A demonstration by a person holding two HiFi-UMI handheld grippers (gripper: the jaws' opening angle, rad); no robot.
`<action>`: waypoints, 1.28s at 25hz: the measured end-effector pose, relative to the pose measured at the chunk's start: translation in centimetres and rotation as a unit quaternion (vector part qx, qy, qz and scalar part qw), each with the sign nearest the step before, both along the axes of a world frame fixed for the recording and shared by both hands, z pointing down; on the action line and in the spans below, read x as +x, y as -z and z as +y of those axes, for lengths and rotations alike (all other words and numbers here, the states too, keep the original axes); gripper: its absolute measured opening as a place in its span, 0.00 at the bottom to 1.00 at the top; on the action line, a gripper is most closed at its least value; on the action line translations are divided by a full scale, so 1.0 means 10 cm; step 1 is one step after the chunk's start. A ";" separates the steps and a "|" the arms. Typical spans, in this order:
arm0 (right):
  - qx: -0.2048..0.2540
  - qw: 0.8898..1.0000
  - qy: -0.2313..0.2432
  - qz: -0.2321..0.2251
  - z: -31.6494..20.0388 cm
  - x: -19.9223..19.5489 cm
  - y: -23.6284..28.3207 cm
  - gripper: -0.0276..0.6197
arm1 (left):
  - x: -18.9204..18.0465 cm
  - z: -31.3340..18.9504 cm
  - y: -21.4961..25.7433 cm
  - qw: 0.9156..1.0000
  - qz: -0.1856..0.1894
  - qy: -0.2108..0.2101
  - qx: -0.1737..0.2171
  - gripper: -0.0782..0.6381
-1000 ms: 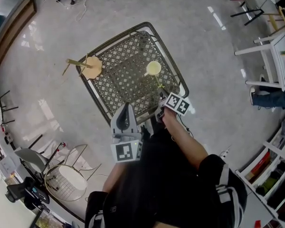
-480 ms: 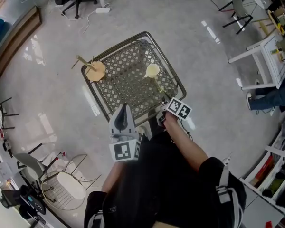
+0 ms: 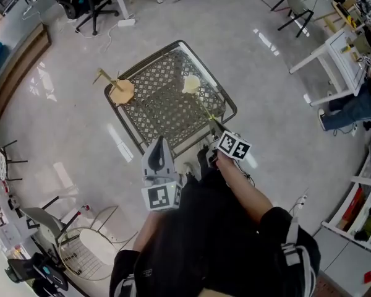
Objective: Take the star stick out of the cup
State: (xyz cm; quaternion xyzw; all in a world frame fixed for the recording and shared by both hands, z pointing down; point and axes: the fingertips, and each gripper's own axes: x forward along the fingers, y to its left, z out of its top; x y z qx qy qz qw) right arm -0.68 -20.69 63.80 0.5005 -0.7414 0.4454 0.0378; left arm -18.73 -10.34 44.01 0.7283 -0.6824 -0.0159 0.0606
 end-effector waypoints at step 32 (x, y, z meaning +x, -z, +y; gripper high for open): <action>0.213 0.965 0.124 0.094 0.89 0.71 1.40 0.07 | 0.82 0.45 0.18 0.999 -0.024 0.041 0.010 0.13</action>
